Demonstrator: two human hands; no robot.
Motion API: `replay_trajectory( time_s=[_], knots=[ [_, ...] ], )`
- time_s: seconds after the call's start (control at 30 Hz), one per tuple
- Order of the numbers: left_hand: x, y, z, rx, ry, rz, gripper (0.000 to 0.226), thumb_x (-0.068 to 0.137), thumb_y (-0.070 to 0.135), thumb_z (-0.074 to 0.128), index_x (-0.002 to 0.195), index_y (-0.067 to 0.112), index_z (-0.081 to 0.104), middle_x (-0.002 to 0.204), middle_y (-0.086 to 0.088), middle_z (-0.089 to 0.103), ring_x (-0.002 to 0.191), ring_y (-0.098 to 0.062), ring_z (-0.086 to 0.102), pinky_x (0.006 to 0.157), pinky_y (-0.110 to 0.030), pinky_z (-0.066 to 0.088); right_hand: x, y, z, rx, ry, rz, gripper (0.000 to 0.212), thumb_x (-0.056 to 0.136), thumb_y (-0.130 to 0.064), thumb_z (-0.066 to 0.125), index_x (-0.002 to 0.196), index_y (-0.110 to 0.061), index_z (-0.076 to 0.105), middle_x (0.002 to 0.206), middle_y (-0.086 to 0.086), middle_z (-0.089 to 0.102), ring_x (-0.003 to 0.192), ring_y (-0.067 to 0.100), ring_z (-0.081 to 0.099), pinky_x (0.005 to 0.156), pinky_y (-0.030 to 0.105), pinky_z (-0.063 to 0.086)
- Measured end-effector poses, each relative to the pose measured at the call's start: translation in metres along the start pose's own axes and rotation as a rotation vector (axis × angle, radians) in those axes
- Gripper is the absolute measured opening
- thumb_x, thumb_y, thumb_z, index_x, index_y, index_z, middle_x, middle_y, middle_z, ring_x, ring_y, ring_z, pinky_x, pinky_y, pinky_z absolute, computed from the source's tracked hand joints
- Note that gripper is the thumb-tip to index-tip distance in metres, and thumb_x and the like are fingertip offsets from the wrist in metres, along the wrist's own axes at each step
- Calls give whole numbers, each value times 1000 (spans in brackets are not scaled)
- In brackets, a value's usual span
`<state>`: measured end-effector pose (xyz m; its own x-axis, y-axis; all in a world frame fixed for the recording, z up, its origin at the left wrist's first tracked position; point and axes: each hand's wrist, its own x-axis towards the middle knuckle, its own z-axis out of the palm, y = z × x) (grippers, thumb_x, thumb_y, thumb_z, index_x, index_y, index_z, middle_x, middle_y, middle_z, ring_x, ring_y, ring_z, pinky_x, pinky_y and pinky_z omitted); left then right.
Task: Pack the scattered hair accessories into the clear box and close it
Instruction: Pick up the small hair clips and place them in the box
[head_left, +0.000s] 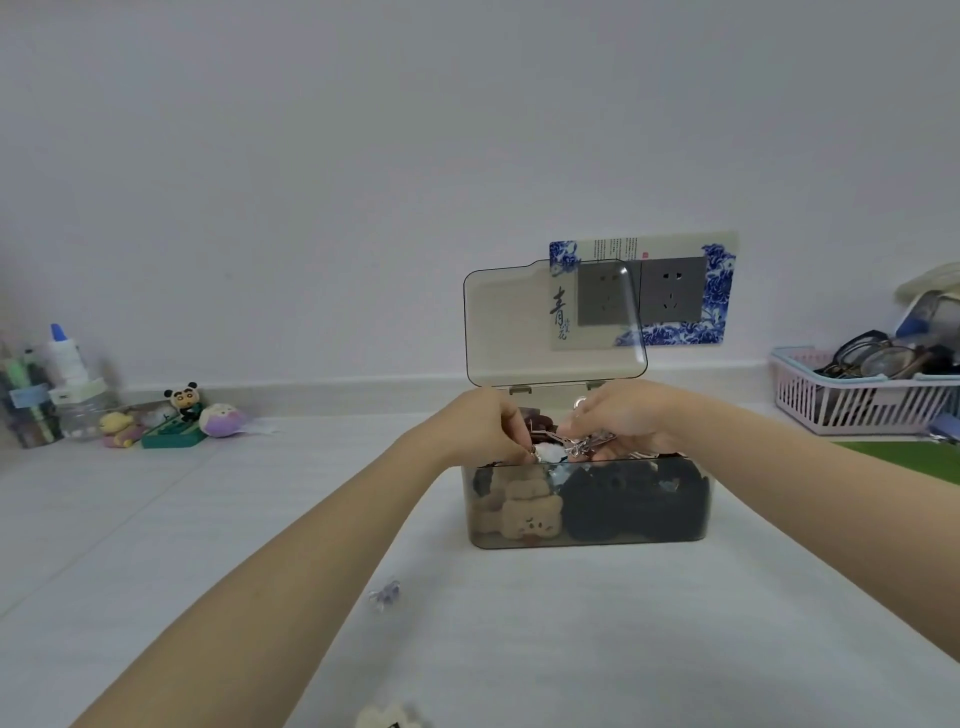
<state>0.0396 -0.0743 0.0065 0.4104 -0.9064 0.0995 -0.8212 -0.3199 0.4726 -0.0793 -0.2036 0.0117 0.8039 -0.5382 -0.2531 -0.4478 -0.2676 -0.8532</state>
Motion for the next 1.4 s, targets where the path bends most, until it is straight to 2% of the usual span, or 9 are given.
replay_trajectory(
  time_s=[0.13, 0.23, 0.43, 0.53, 0.67, 0.83, 1.0, 1.2, 1.4],
  knots=[
    [1, 4, -6, 141, -68, 12, 11, 81, 15, 69, 89, 15, 75, 96, 0, 73, 88, -14, 63, 83, -28, 51, 3, 1, -1, -14, -4, -15, 18, 87, -14, 63, 99, -1, 61, 81, 5, 59, 72, 15, 59, 50, 18, 49],
    [3, 9, -12, 106, -76, 20, 14, 80, 17, 71, 94, 14, 73, 87, 3, 67, 81, -13, 59, 76, -26, 48, 5, 2, -3, 9, -11, -23, 11, 88, -13, 63, 92, -3, 61, 84, 6, 60, 86, 23, 62, 47, 16, 50],
    [9, 12, 3, 73, -41, 12, 6, 79, 17, 70, 78, 17, 76, 68, 10, 64, 73, -12, 56, 74, -30, 50, 12, 6, -8, -109, 80, -67, 20, 84, -19, 68, 99, -5, 67, 102, 8, 67, 76, 22, 61, 67, 25, 54],
    [11, 9, 8, 104, -60, -5, 8, 79, 17, 69, 78, 20, 77, 67, 13, 63, 73, -10, 55, 69, -24, 47, 10, 9, -10, -203, 92, -104, 8, 82, -23, 70, 82, -16, 67, 106, 3, 69, 62, 13, 61, 54, 19, 49],
    [11, 9, 4, 15, -67, -17, 14, 80, 22, 72, 85, 10, 77, 70, 6, 66, 71, -12, 57, 73, -29, 50, 6, 11, -13, -328, 88, -146, 16, 80, -30, 71, 92, -20, 70, 102, 3, 69, 68, 15, 53, 56, 19, 46],
    [12, 13, 2, -132, 91, 16, 7, 81, 19, 71, 82, 12, 72, 67, 8, 64, 63, -6, 56, 62, -18, 43, 2, 9, -16, -394, 57, -214, 12, 79, -28, 73, 90, -24, 73, 82, -4, 66, 76, 18, 55, 65, 25, 47],
    [14, 15, 10, -133, 38, -2, 13, 75, 21, 78, 86, 16, 76, 84, -1, 74, 71, -10, 60, 76, -28, 51, -2, 11, -20, -406, -1, -290, 12, 79, -22, 73, 91, -24, 74, 79, -9, 59, 67, 5, 55, 59, 15, 46],
    [14, 20, 20, -88, -20, -21, 14, 78, 25, 74, 91, 20, 78, 80, 4, 68, 80, -10, 55, 82, -31, 50, 6, 25, -28, -406, -24, -286, 18, 82, -11, 68, 78, -28, 74, 81, -2, 65, 79, 17, 66, 86, 33, 56],
    [16, 24, 22, -149, 29, -44, 13, 80, 22, 73, 91, 17, 77, 70, 4, 65, 67, -9, 53, 76, -27, 49, 8, 26, -34, -371, 54, -316, 21, 88, -5, 58, 104, -16, 65, 89, 10, 69, 73, 13, 65, 60, 16, 53]
  ],
)
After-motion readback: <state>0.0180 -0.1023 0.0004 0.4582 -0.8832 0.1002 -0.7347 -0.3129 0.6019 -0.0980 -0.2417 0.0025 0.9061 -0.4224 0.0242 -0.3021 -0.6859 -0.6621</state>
